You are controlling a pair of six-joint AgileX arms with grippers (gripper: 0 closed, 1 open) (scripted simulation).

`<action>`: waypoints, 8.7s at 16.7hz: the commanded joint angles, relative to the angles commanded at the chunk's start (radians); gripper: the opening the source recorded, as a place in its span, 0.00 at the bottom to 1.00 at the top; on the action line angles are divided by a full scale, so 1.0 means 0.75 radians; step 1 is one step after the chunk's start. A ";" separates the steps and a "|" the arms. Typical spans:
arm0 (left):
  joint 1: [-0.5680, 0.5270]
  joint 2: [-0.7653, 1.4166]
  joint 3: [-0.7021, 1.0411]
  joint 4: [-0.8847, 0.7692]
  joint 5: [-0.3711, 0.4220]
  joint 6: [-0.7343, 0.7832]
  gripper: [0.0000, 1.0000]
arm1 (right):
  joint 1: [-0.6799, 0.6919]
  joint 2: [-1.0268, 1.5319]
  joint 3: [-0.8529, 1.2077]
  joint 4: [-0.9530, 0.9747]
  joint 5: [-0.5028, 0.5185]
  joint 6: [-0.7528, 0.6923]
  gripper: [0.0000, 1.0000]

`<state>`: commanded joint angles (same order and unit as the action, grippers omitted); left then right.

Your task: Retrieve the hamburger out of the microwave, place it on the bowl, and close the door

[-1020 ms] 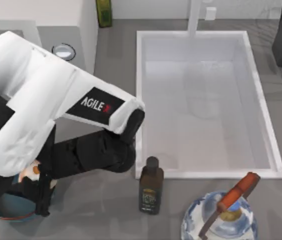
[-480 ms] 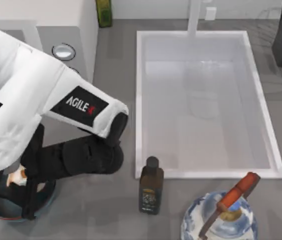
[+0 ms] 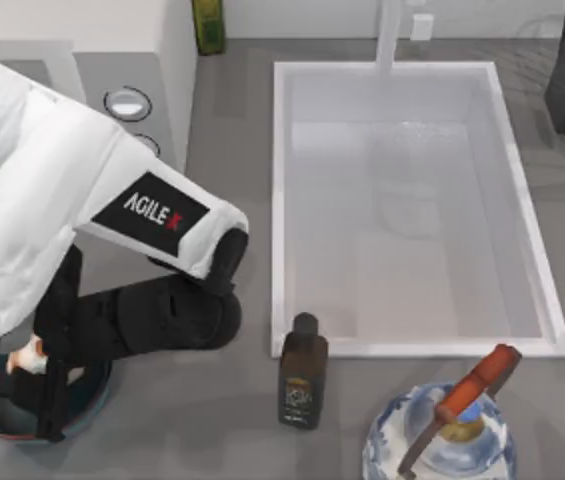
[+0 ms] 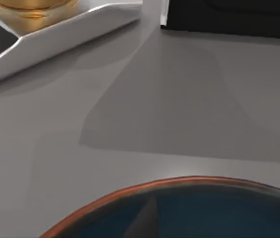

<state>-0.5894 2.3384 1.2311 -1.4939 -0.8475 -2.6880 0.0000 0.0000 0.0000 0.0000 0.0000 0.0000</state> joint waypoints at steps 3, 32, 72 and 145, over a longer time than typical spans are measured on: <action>0.000 0.000 0.000 0.000 0.000 0.000 0.38 | 0.000 0.000 0.000 0.000 0.000 0.000 1.00; 0.311 -0.838 -0.354 0.649 0.208 0.841 1.00 | 0.000 0.000 0.000 0.000 0.000 0.000 1.00; 0.786 -3.118 -1.641 1.992 1.130 3.584 0.00 | 0.000 0.000 0.000 0.000 0.000 0.000 1.00; 2.117 -0.931 0.048 1.156 1.921 4.734 0.00 | 0.000 0.000 0.000 0.000 0.000 0.000 1.00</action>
<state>0.9981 1.6398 1.2674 -0.6268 0.5933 0.8622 0.0000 0.0000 0.0000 0.0000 0.0000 0.0000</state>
